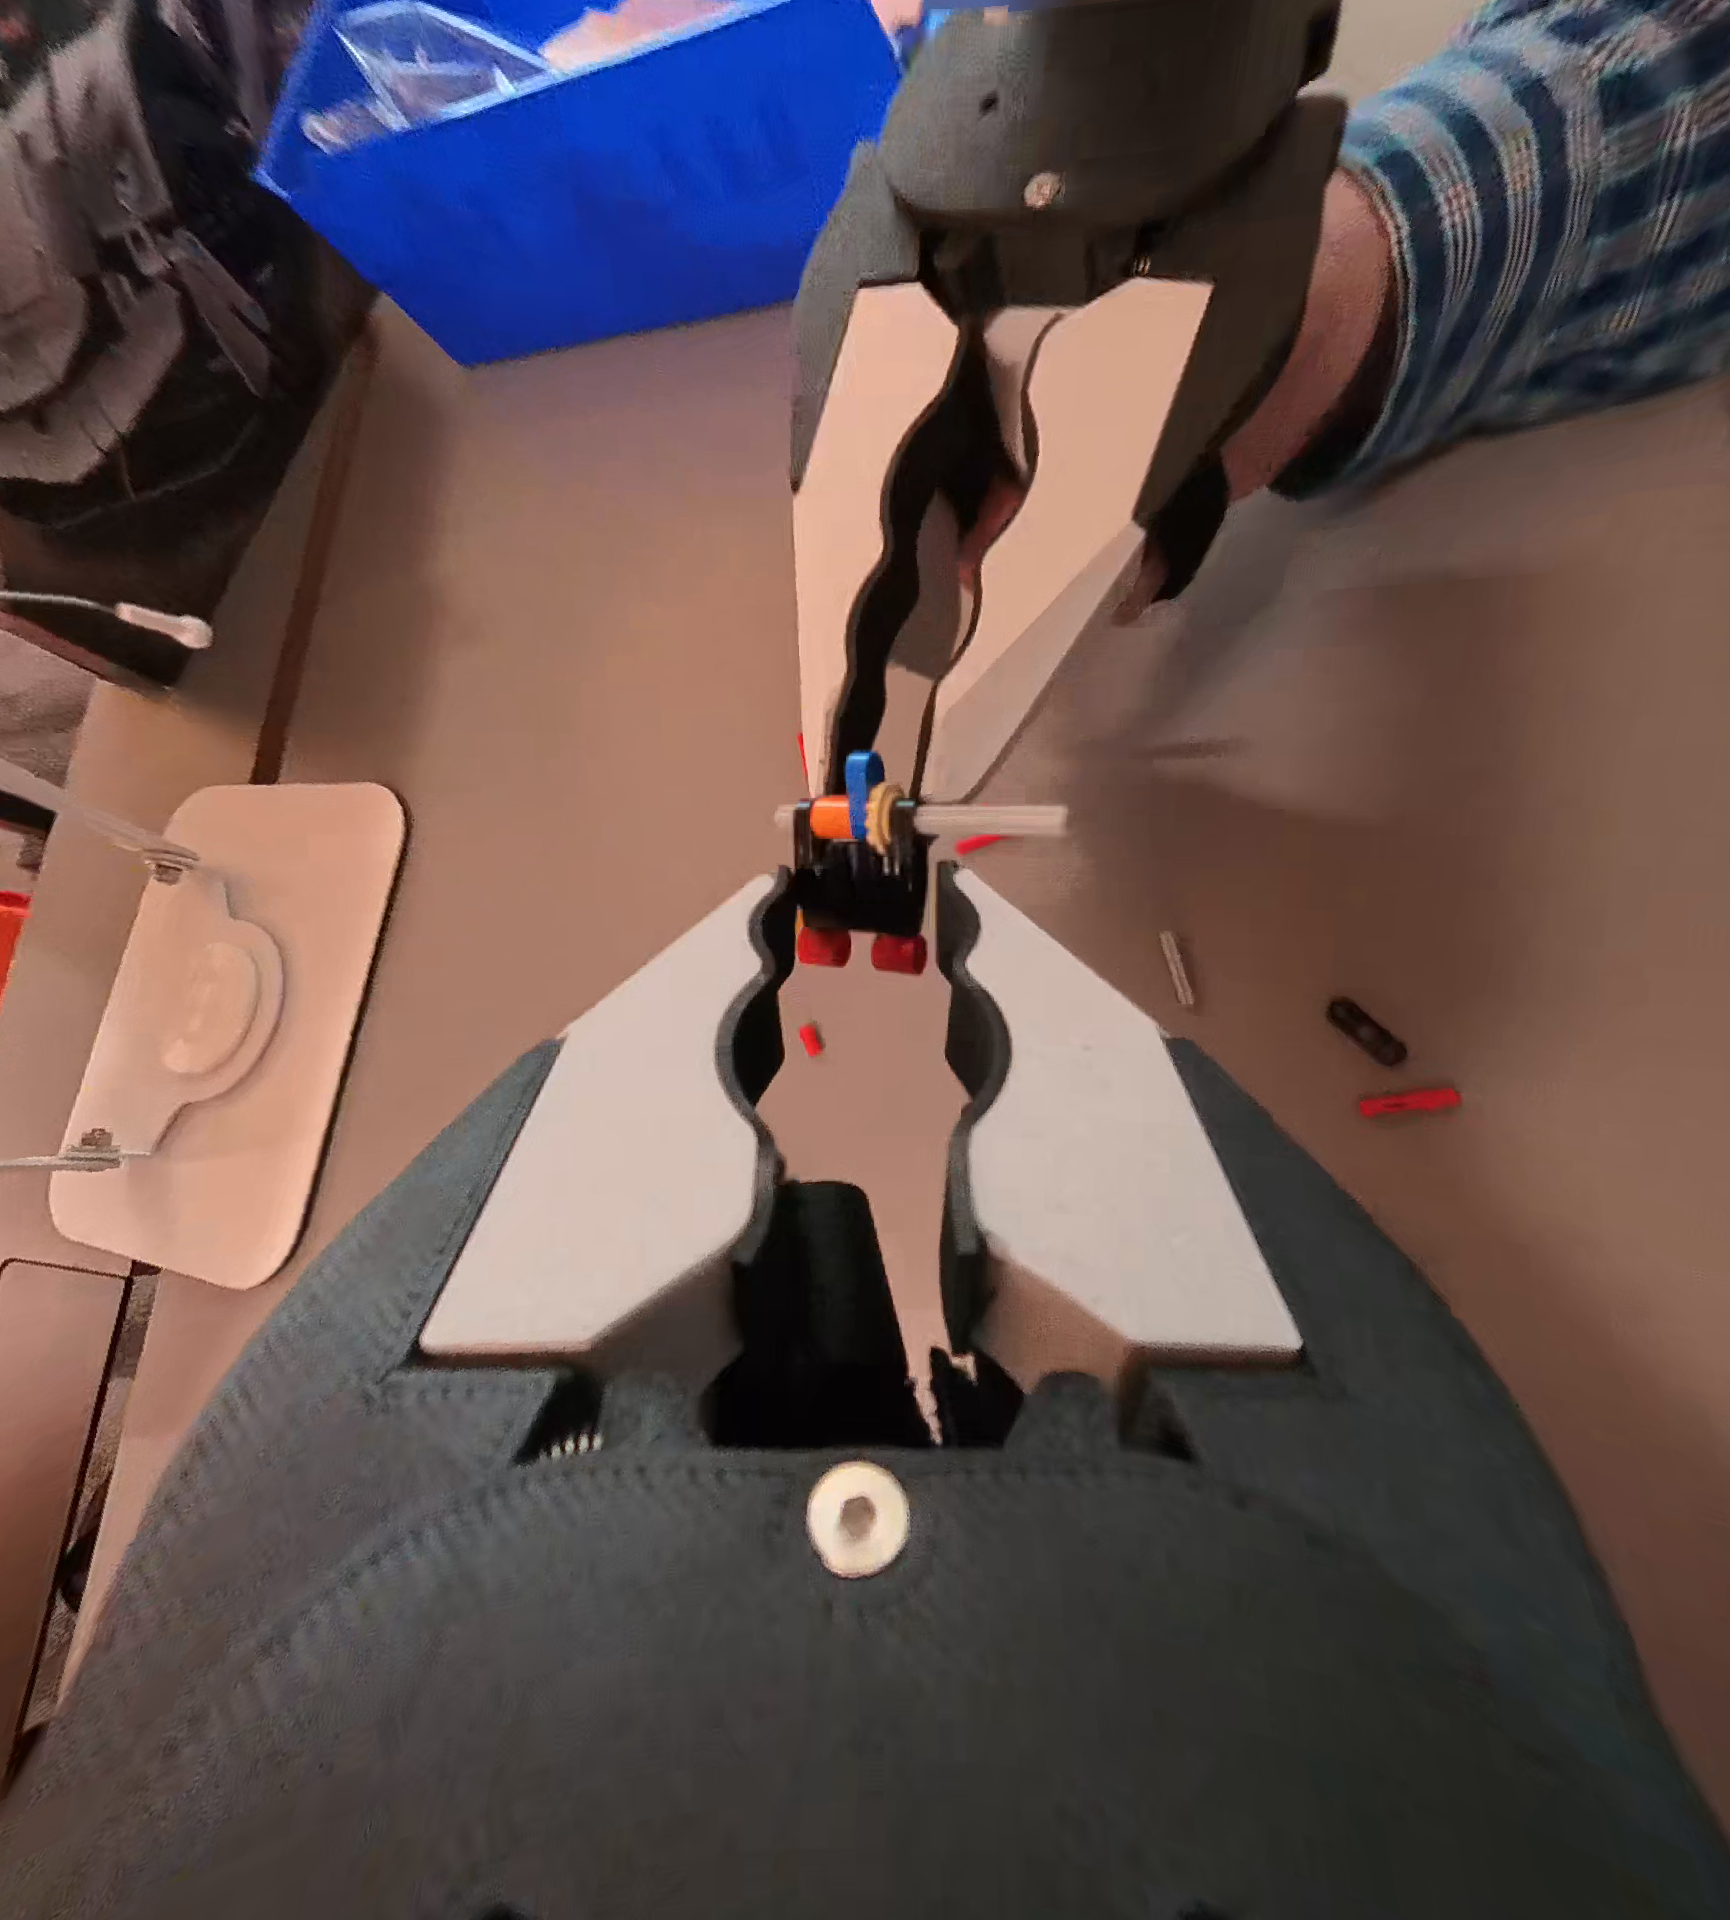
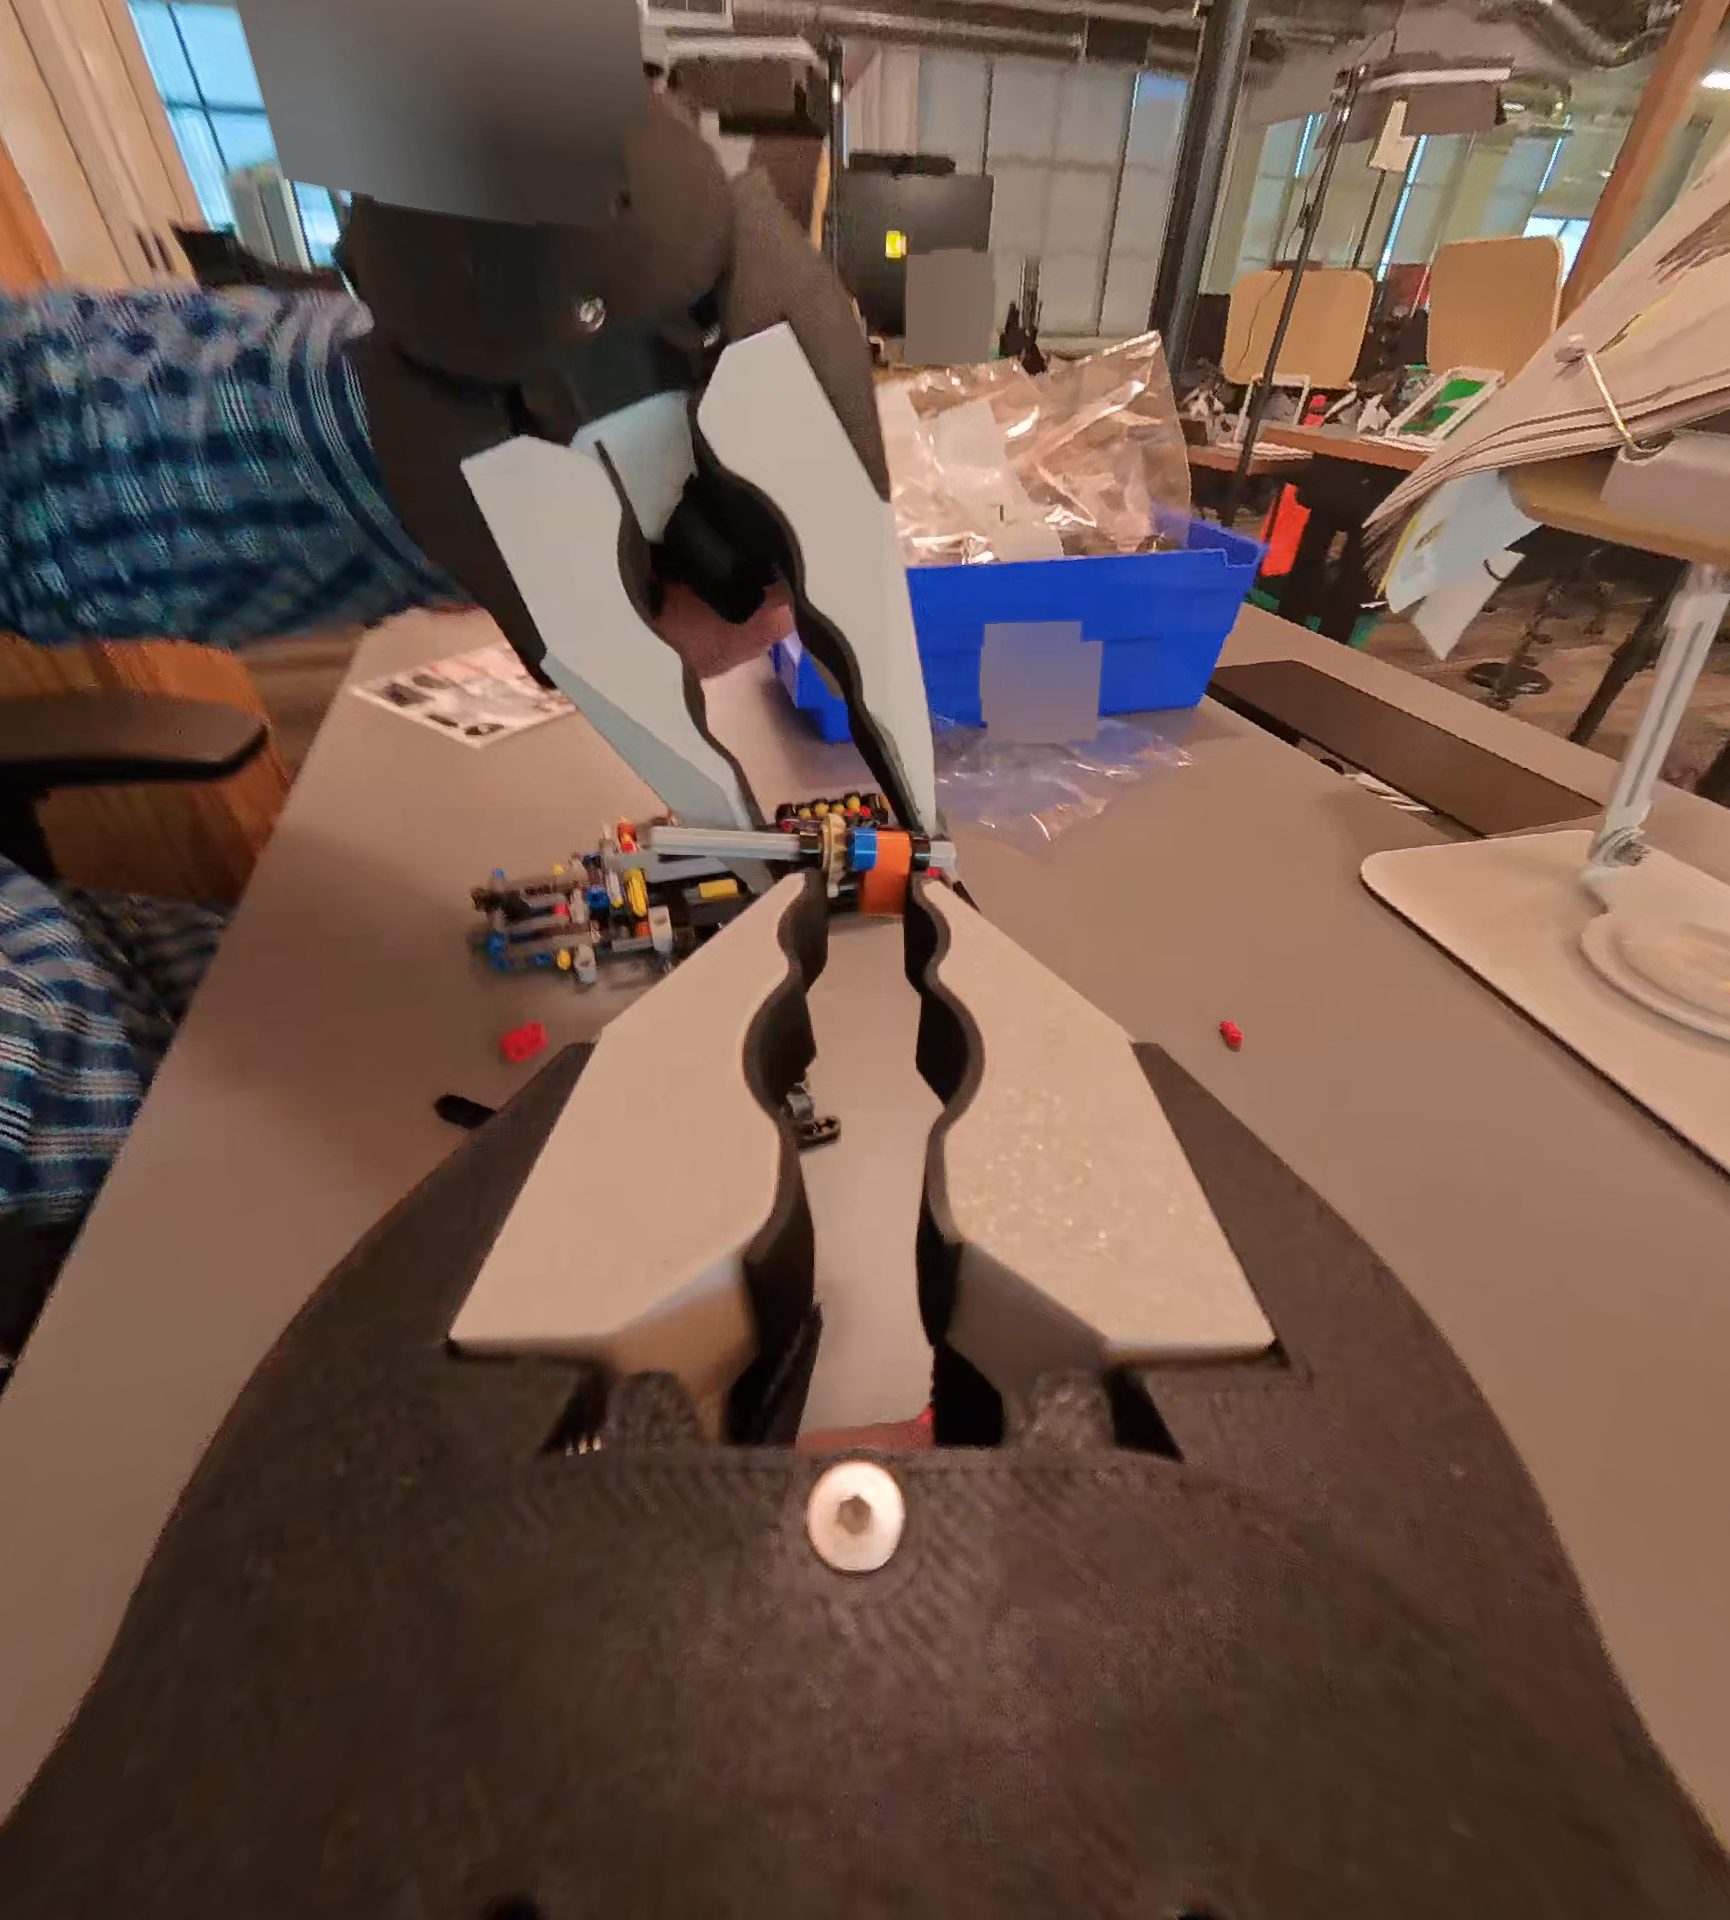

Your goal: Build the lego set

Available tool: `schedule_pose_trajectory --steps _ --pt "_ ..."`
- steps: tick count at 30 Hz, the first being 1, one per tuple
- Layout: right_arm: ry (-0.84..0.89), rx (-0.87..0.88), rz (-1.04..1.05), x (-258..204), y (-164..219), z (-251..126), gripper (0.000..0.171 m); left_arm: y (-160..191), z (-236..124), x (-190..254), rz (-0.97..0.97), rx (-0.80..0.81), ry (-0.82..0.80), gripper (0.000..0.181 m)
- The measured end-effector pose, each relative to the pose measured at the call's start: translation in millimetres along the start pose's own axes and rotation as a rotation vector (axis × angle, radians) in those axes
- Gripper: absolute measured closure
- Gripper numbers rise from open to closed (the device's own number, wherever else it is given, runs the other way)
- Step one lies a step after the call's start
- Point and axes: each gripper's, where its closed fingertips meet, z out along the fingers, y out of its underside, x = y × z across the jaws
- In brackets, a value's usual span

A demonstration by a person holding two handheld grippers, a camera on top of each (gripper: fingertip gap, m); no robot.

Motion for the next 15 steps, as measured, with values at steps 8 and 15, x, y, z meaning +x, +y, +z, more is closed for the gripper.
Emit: schedule_pose_trajectory --steps 8,15 --pt "-0.050 0.177 0.218 14.9 -22.1 -16.5 0.161 -15.8 -15.4 -21.3 0.109 0.125 -0.255 0.142" --pt "-0.076 0.235 0.285 18.0 -29.2 -21.6 0.160 -30.9 -14.6 -26.7 0.341 0.122 -0.462 0.162"
